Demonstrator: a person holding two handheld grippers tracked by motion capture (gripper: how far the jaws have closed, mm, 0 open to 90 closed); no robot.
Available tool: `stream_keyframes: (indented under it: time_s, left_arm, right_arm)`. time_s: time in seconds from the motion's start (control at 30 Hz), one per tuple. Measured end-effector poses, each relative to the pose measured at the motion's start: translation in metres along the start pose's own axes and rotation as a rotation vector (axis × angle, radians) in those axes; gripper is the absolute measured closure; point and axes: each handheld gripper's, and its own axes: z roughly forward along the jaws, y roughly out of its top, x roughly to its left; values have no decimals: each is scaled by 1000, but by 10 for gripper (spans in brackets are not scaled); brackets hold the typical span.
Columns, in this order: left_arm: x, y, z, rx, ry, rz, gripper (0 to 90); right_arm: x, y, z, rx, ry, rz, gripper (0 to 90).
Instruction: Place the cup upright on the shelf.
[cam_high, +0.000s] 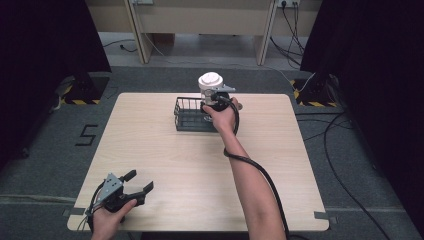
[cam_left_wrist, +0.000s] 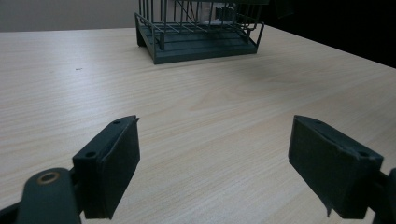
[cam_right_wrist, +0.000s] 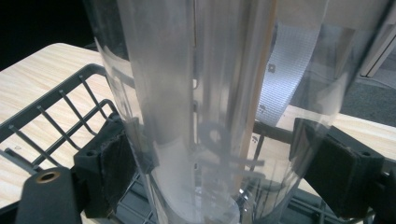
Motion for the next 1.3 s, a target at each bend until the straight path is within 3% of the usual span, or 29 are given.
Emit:
stream_keyframes:
  time_s: [0.63, 1.3]
  left_arm:
    - [0, 0, 0, 0, 0, 3, 161]
    - [-1, 0, 1, 2, 1, 9, 161]
  right_arm:
    - [1, -8, -8, -18, 18, -9, 156]
    - [0, -15, -40, -38, 42, -26, 158]
